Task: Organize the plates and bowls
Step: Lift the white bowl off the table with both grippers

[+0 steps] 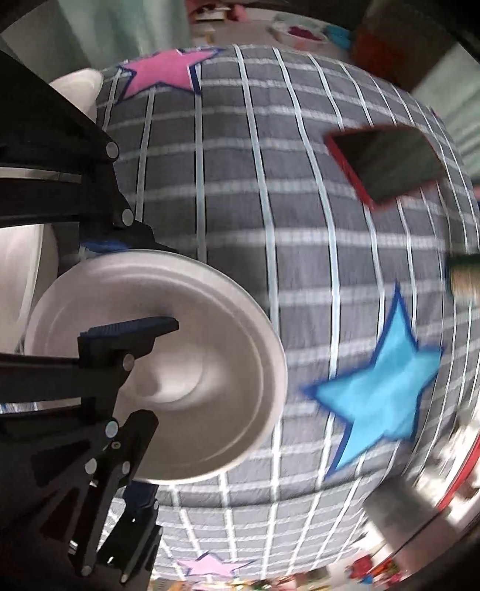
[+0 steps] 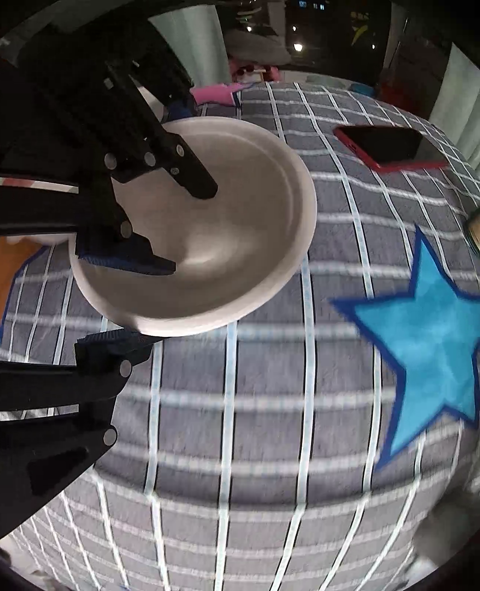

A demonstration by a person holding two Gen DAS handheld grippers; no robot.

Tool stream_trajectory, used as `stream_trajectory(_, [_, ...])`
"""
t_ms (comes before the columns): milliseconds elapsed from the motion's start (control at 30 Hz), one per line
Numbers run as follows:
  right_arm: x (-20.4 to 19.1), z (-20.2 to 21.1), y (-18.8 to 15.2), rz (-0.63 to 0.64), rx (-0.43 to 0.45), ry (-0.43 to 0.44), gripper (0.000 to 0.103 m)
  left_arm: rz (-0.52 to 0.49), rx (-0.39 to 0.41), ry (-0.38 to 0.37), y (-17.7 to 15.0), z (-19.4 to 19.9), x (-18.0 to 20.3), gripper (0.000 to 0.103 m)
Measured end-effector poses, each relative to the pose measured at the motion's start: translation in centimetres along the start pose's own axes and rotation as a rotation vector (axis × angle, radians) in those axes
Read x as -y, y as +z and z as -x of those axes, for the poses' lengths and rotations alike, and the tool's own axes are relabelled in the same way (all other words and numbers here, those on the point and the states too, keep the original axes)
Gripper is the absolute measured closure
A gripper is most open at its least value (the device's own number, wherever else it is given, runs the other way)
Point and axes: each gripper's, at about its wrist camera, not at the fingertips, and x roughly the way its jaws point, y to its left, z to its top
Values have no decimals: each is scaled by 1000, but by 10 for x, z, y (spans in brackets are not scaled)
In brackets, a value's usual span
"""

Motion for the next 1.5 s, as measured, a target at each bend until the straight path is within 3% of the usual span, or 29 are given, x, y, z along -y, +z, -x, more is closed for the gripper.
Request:
stream_trajectory(200, [48, 15, -18, -59, 6, -17, 73, -110, -2, -25, -14, 0, 72, 71])
stream_trajectory(400, [96, 30, -61, -136, -2, -35, 73, -195, -3, -53, -42, 1, 134, 71])
stream_trajectory(667, [148, 37, -125, -244, -16, -47, 73, -305, -33, -80, -111, -5, 209, 71])
stream_trajectory(867, [171, 33, -168, -297, -47, -50, 73, -359, -69, -93, -162, -14, 236, 71])
stream_trajectory(967, [175, 31, -185, -303, -58, -56, 73, -370, -72, -65, -199, -18, 230, 55])
stream_trajectory(1033, [177, 30, -190, -309, -63, -60, 72, -368, -49, -18, -230, -16, 219, 28])
stream_trajectory(1133, [191, 33, -206, -335, -63, -69, 62, -345, -22, 1, -257, -14, 182, 25])
stream_trajectory(1200, [199, 37, -211, -361, -52, -92, 29, -323, -31, -10, -270, -15, 158, 24])
stream_trajectory(1300, [234, 54, -227, -385, -14, -99, 27, -302, -29, -21, -293, -11, 134, 22])
stream_trajectory(1367, [250, 67, -227, -406, 0, -118, 24, -293, -24, -35, -311, -6, 119, 22])
stream_trajectory(1400, [269, 76, -227, -417, 7, -111, 14, -291, -14, -37, -319, -3, 109, 22])
stream_trajectory(1500, [291, 104, -209, -438, 46, -132, 12, -295, -9, -60, -336, 2, 86, 22])
